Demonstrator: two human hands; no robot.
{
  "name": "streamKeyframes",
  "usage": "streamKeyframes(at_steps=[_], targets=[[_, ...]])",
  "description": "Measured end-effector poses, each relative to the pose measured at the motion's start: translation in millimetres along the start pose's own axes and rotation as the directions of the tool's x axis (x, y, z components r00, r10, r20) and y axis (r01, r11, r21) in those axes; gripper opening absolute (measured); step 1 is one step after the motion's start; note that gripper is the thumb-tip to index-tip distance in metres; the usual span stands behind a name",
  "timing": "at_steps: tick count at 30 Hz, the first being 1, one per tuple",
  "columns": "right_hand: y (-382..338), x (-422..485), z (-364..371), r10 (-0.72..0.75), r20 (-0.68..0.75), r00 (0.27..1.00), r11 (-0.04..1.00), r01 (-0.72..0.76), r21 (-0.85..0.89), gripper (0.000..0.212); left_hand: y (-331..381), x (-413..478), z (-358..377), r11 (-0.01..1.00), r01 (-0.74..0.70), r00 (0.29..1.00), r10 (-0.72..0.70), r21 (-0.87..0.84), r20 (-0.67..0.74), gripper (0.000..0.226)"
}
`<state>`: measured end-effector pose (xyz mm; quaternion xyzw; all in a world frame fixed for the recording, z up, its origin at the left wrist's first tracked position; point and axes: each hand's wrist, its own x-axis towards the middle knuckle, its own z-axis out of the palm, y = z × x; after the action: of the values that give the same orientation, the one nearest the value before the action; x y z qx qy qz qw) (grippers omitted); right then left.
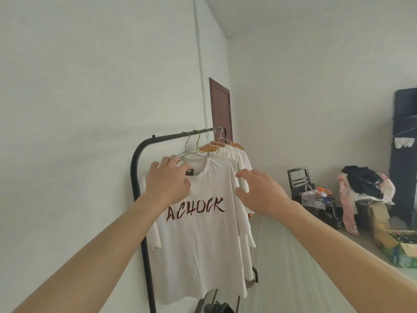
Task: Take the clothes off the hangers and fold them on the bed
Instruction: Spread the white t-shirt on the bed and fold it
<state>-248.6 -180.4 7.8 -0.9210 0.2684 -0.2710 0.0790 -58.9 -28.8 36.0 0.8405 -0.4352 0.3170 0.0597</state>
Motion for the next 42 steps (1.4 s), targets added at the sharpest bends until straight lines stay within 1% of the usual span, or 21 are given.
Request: streamKeyframes(at_steps=[3,7,9,11,13,15,18,21,23,24,26,27,30,32,37,42], targets=[[-2,44,14,-0.014,-0.019,1.000,1.000,0.014,0.026,0.048,-13,38,12,0.995,-0.005,0.999,0.010,0.101,-0.050,0.044],[1,96,37,-0.039,-0.011,0.999,0.997,0.040,0.063,0.050,-24,81,30,0.966,-0.008,0.999,0.019,0.260,-0.041,0.048],[6,122,49,-0.055,-0.009,0.998,0.995,0.056,0.087,0.052,-28,102,39,0.936,0.017,0.999,-0.003,0.352,-0.041,0.049],[12,148,61,-0.074,-0.005,0.997,0.992,0.074,0.107,0.053,-30,121,48,0.906,0.066,0.998,-0.055,0.417,-0.038,0.053],[19,175,73,-0.096,-0.001,0.995,0.988,0.095,0.121,0.055,-30,137,59,0.884,0.146,0.989,-0.140,0.444,-0.047,0.062],[24,199,82,-0.109,0.004,0.994,0.987,0.108,0.119,0.056,-28,149,68,0.860,0.237,0.971,-0.225,0.452,-0.080,0.068],[30,235,97,-0.143,-0.001,0.990,0.981,0.142,0.131,0.059,-28,162,80,0.819,0.354,0.935,-0.316,0.451,-0.159,0.070],[37,270,115,-0.187,0.019,0.982,0.973,0.183,0.143,0.064,-33,169,97,0.764,0.385,0.923,-0.333,0.519,-0.194,0.074],[39,290,129,-0.188,0.066,0.980,0.972,0.177,0.152,0.067,-38,168,104,0.746,0.395,0.918,-0.317,0.536,-0.236,0.073],[40,300,137,-0.200,0.099,0.975,0.974,0.186,0.131,0.065,-40,171,108,0.738,0.411,0.911,-0.313,0.535,-0.267,0.072],[40,313,150,-0.234,0.139,0.962,0.972,0.227,0.063,0.047,-42,172,112,0.730,0.423,0.904,-0.301,0.537,-0.303,0.070],[40,317,155,-0.245,0.139,0.960,0.969,0.240,0.054,0.041,-42,172,113,0.720,0.423,0.904,-0.297,0.550,-0.307,0.069],[36,318,168,-0.206,0.116,0.972,0.973,0.191,0.133,0.046,-39,172,117,0.679,0.425,0.905,-0.294,0.599,-0.308,0.069],[32,314,167,-0.201,0.085,0.976,0.977,0.192,0.097,0.046,-40,173,118,0.666,0.427,0.904,-0.300,0.612,-0.304,0.068],[32,309,131,-0.205,-0.140,0.969,0.978,0.207,0.002,0.047,-49,170,120,0.670,0.420,0.907,-0.293,0.612,-0.302,0.067],[60,264,115,-0.121,-0.210,0.970,0.993,0.116,-0.032,0.049,-55,169,118,0.677,0.400,0.915,-0.265,0.618,-0.303,0.067]])
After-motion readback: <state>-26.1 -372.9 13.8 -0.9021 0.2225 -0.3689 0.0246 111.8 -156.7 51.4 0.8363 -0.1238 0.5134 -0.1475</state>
